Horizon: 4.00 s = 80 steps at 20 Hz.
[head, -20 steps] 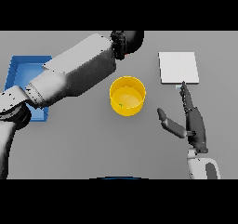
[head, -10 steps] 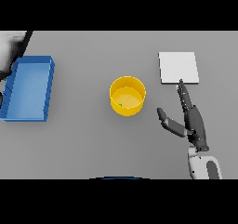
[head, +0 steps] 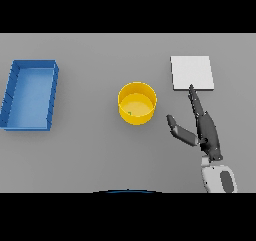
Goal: Pick up the red beaker and tilt it to pour out 1 green nut into yellow bowl. Pick up the yellow bowl and place it on the metallic measuring scale.
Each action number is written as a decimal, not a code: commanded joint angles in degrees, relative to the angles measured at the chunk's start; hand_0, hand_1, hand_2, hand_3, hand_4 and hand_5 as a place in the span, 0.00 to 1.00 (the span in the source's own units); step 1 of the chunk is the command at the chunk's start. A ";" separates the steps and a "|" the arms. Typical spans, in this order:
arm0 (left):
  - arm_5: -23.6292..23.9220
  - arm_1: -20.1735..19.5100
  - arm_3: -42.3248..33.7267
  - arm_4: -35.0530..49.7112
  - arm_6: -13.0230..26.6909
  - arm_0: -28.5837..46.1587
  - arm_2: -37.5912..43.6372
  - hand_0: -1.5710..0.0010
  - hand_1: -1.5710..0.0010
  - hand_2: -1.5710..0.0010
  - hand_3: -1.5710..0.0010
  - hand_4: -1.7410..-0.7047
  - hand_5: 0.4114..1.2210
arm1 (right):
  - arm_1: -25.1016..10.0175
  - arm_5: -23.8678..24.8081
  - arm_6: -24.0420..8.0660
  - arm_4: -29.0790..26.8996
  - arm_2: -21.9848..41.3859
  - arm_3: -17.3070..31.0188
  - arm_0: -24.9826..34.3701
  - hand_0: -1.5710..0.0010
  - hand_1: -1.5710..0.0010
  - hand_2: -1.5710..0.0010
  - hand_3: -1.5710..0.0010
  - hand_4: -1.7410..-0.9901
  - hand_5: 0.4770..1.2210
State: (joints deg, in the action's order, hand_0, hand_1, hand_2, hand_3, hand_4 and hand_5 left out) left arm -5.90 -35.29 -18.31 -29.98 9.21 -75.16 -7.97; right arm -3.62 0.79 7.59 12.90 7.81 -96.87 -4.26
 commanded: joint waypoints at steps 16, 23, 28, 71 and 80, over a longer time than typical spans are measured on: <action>13.22 4.13 -40.54 18.35 19.41 43.14 6.79 0.00 0.00 0.00 0.00 0.00 0.71 | -1.26 -1.49 1.73 -1.50 -0.64 0.15 -1.09 1.00 1.00 1.00 1.00 0.77 0.26; 2.81 3.08 -49.13 26.38 21.01 47.35 7.41 0.52 0.56 0.58 0.57 0.67 0.34 | -0.88 -1.52 1.92 -1.73 -0.41 -0.58 -1.05 1.00 1.00 1.00 1.00 0.79 0.26; -1.46 0.33 -48.62 23.34 22.77 47.70 4.16 0.84 0.86 0.86 0.86 0.88 0.27 | -1.38 -0.82 1.26 -0.60 -0.57 0.21 -0.85 1.00 1.00 1.00 1.00 0.78 0.25; 0.90 1.88 -50.22 23.88 16.25 48.90 5.18 1.00 1.00 1.00 1.00 0.92 0.37 | -14.74 -26.76 3.79 37.85 31.53 33.47 43.89 1.00 1.00 0.99 0.97 0.71 0.34; 0.60 1.43 -50.19 23.83 16.25 48.62 5.26 1.00 1.00 1.00 1.00 0.92 0.37 | -15.48 -26.81 6.91 37.40 32.15 33.22 43.97 0.23 0.24 0.28 0.38 0.17 0.88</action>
State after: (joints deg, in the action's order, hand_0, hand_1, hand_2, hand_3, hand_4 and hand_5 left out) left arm -5.29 -33.85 -68.50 -6.15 25.48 -26.56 -2.71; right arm -19.09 -26.00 14.51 50.25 39.96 -63.66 39.73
